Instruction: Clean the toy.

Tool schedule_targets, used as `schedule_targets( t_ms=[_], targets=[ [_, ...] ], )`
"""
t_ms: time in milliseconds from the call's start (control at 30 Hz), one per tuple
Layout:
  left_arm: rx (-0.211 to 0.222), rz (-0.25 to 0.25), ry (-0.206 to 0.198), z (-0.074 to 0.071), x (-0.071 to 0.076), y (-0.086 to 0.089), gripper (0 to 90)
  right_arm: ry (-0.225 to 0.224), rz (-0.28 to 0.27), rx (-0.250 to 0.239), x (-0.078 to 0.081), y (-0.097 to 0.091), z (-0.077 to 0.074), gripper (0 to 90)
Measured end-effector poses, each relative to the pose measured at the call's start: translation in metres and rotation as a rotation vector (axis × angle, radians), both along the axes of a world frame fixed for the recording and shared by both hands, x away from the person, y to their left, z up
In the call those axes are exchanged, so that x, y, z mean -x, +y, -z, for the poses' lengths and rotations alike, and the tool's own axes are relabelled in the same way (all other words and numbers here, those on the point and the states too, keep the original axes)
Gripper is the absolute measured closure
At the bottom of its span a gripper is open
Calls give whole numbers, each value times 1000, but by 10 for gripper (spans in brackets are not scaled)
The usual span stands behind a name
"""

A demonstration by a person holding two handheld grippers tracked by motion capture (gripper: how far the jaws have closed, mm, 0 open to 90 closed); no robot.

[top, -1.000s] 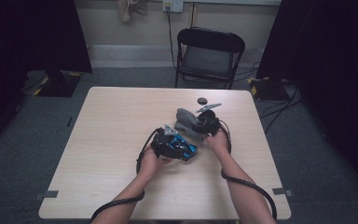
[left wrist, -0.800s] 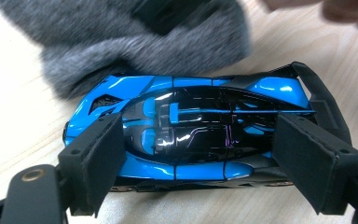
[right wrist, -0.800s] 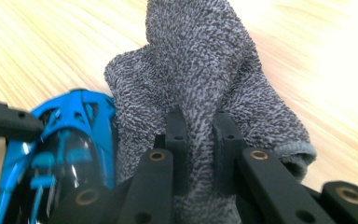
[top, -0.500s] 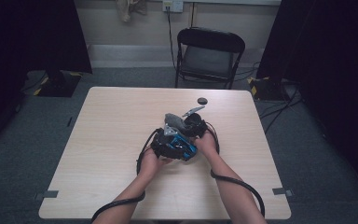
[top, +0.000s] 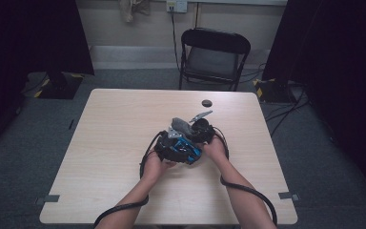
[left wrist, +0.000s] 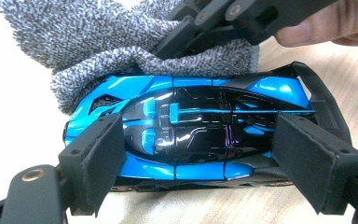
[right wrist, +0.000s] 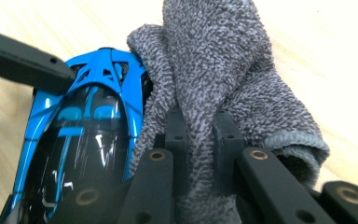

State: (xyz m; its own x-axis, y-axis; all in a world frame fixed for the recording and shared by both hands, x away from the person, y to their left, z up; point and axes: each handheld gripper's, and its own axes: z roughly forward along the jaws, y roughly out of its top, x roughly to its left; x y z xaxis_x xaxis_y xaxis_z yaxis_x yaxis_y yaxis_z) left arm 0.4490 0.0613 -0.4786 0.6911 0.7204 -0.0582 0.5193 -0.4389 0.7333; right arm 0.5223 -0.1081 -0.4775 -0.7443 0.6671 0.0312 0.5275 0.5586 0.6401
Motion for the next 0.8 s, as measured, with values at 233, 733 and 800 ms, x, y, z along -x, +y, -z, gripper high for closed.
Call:
schedule_targets(
  t_ms=[233,733,800],
  targets=[
    [-2,3,-1,0,0,0,174,5,-20,4,6,-8,-1,800],
    [-4,12,2,0,0,1,174,21,-32,-11,21,-31,-1,800],
    [-1,11,3,0,0,1,174,21,-31,-11,24,-33,-1,800]
  ],
)
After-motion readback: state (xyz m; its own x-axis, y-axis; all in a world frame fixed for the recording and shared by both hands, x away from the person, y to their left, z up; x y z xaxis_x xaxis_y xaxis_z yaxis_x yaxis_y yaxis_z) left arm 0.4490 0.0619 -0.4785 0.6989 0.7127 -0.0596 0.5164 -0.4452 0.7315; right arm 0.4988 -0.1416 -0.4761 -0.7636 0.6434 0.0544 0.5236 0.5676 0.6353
